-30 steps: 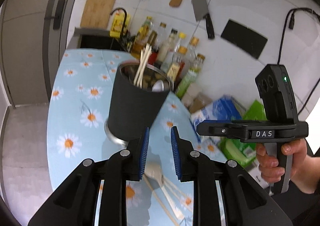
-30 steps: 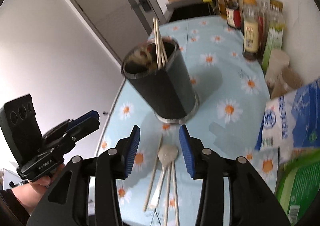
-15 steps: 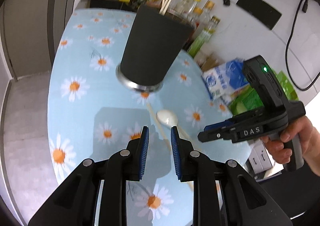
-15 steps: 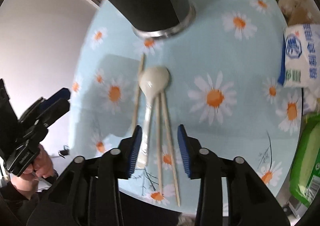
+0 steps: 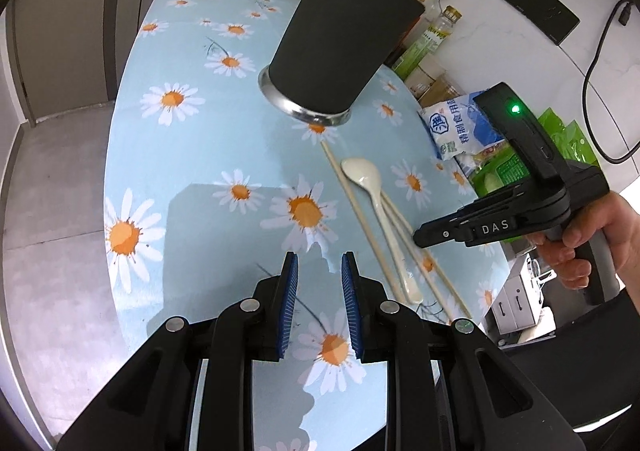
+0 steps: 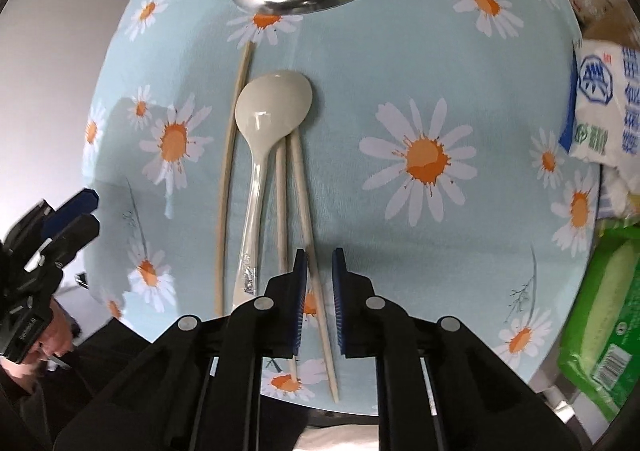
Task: Organize utensils
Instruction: 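Move both tools back down to the remaining spoon and chopsticks, then grasp a wooden chopstick with the right tool while the left tool grasps another chopstick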
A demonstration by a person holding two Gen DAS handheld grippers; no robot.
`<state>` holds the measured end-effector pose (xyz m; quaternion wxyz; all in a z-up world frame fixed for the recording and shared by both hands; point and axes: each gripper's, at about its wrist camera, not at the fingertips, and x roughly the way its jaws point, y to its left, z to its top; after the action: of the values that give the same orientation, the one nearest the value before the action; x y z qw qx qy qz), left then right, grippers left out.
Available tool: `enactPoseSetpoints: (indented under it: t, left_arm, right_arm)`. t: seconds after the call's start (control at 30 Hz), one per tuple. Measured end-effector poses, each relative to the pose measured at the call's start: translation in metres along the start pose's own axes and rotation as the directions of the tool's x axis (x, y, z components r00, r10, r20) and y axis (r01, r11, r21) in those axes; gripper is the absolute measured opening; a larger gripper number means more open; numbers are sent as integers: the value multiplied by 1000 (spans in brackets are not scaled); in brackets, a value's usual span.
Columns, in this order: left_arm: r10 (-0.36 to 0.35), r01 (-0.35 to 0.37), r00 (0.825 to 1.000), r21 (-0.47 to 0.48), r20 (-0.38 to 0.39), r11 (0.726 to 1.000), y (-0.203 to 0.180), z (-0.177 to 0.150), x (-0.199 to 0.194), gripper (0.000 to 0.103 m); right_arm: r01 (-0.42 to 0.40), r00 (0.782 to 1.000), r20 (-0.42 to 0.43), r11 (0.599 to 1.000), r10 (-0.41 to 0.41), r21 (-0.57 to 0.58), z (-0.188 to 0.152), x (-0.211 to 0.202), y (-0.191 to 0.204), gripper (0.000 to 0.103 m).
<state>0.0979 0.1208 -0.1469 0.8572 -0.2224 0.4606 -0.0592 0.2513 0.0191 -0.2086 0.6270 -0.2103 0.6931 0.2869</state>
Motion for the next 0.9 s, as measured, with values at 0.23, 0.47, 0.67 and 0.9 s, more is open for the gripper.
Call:
enactPoseSetpoints:
  t: [0.23,0.47,0.67,0.9]
  left_arm:
    - [25,-24,999,15,-49,1000,1,3,10,21]
    - [29,-24,994,49,-106,999,2,8,19,21]
    - [53,-44,991,73,-123,996,-12,12,21,21]
    - [78,-77,985,15,-152,997,-29,25,28,21]
  right_arm:
    - [188,982,41,977,-185,-98,-8,6,47,8]
    - [151,988,16,985,-150,-84,-7,5,44,5]
    - [102,995,20,989,-100,-108,-8,-3,16,5]
    - [-22,1000,-10,994,21,-110,-20,-10,-13,5]
